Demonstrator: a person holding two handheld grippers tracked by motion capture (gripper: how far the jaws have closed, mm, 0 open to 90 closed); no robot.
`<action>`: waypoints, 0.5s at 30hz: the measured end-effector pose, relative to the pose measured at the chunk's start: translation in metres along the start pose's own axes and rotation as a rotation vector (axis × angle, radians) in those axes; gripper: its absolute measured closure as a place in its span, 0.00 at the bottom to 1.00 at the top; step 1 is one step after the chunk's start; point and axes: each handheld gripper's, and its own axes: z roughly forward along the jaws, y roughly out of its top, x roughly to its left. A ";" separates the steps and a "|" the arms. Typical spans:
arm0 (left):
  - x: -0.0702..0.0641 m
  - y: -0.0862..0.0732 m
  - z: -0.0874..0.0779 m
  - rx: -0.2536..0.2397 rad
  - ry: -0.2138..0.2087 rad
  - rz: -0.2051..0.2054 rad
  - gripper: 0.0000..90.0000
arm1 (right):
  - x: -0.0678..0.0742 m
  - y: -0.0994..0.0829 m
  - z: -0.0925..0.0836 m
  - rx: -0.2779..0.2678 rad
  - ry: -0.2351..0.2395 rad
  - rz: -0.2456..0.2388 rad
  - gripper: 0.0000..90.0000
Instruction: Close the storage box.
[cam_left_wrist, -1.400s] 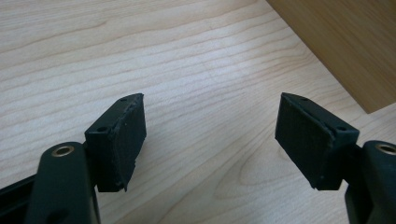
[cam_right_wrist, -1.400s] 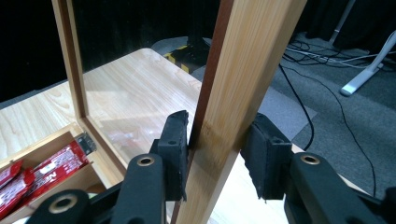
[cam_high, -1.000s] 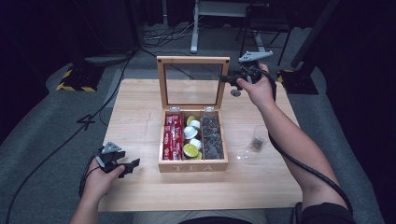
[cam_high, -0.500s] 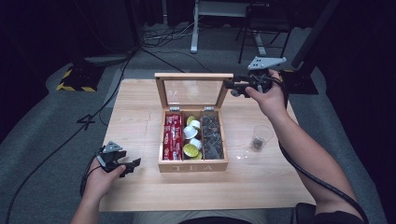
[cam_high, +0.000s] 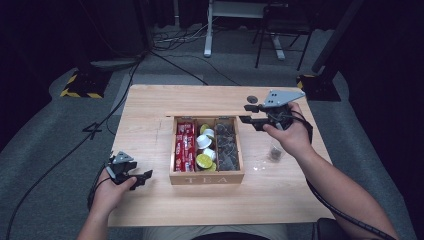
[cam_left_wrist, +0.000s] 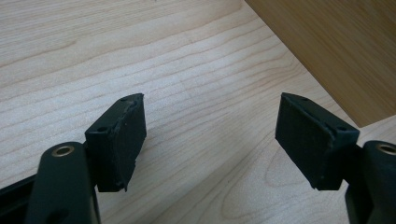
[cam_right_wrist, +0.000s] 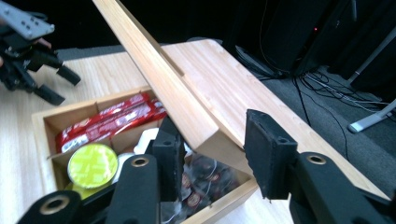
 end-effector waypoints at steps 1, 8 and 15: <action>0.000 0.000 0.000 0.001 0.000 0.000 0.28 | 0.003 -0.002 0.000 0.007 0.001 -0.004 0.62; 0.000 0.000 -0.001 -0.001 0.002 -0.003 0.28 | 0.025 -0.017 -0.003 0.003 -0.009 -0.002 0.56; 0.000 -0.001 -0.001 -0.003 0.002 -0.006 0.28 | 0.042 -0.026 -0.005 0.003 0.025 0.010 0.49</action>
